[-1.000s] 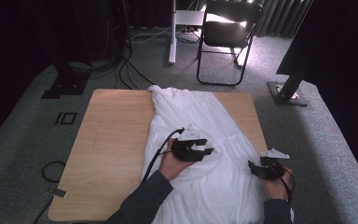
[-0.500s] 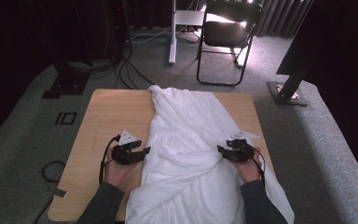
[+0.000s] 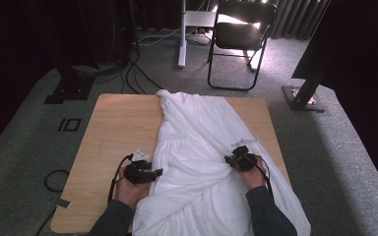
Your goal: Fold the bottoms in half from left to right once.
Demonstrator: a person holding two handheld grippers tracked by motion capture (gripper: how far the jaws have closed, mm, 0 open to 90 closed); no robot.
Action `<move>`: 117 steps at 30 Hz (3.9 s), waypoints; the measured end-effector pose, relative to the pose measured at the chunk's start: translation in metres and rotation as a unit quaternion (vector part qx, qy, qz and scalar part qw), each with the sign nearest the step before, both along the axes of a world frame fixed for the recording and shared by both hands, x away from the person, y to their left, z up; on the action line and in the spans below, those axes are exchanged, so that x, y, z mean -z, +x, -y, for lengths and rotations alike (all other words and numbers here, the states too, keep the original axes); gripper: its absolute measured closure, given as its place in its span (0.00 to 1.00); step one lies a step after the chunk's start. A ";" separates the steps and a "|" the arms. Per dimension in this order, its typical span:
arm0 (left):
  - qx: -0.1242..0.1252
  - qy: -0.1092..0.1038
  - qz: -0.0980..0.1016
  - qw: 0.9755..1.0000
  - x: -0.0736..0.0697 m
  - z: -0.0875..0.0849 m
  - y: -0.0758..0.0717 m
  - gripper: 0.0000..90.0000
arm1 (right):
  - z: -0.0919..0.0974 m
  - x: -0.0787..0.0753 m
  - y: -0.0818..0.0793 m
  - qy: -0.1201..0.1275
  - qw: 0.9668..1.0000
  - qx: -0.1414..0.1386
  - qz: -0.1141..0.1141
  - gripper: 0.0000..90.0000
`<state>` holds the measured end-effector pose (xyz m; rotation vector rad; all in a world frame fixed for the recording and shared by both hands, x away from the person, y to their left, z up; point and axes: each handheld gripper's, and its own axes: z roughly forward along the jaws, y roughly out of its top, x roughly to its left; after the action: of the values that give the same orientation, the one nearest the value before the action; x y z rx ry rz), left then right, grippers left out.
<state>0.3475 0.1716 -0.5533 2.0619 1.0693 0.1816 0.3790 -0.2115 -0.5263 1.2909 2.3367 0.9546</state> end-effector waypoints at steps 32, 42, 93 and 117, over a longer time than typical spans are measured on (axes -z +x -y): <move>0.035 0.097 0.051 0.993 -0.011 0.083 -0.009 0.66 | 0.128 0.024 0.003 -0.028 0.988 0.152 0.020 0.88; 0.015 0.126 0.063 0.990 -0.007 0.069 0.006 0.81 | 0.122 0.027 -0.001 -0.013 0.989 0.148 0.014 0.89; -0.059 0.112 0.075 0.989 -0.027 -0.010 -0.001 0.57 | -0.040 0.000 0.068 -0.001 0.999 -0.023 0.031 0.51; -0.026 0.132 0.069 0.988 -0.006 -0.009 -0.051 0.53 | 0.122 -0.010 -0.099 0.077 0.995 0.042 0.045 0.98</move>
<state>0.2962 0.1809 -0.5473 2.2189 1.0601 0.5094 0.2798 -0.3339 -0.5164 1.3611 2.1592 1.1591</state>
